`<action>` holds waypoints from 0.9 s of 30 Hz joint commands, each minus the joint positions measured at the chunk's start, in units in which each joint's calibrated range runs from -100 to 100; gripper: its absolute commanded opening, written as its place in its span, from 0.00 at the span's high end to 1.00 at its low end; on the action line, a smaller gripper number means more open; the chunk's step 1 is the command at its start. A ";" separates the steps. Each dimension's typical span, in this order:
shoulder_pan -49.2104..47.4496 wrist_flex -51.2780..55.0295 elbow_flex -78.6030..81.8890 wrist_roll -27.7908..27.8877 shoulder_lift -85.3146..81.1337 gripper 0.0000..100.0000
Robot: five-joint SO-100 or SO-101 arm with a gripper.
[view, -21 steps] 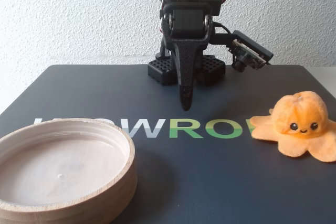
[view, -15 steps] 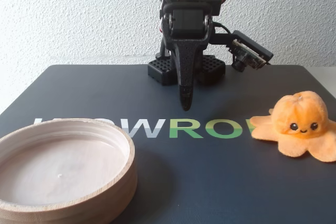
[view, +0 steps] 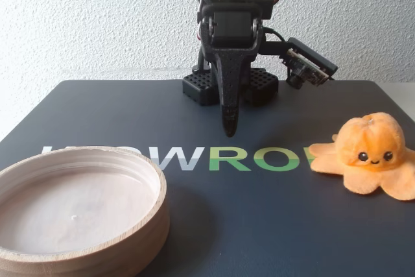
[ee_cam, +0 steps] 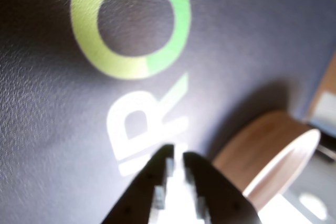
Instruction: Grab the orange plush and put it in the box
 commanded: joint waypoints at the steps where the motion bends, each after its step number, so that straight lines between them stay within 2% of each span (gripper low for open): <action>1: -0.18 0.08 0.63 0.15 -0.35 0.98; 6: -0.33 -0.45 0.63 -0.27 -0.35 0.99; 12: -9.60 -1.92 -9.80 -6.04 3.53 0.98; 14: -14.45 -2.36 -17.69 -8.97 17.53 0.89; 17: -22.74 -4.62 -34.01 -16.26 47.96 0.75; 21: -31.64 -4.71 -52.32 -24.03 76.97 0.61; 24: -36.12 -9.23 -56.04 -28.64 85.74 0.58; 26: -37.24 -11.58 -55.04 -30.58 86.83 0.59; 27: -37.54 -11.58 -55.04 -31.32 86.92 0.63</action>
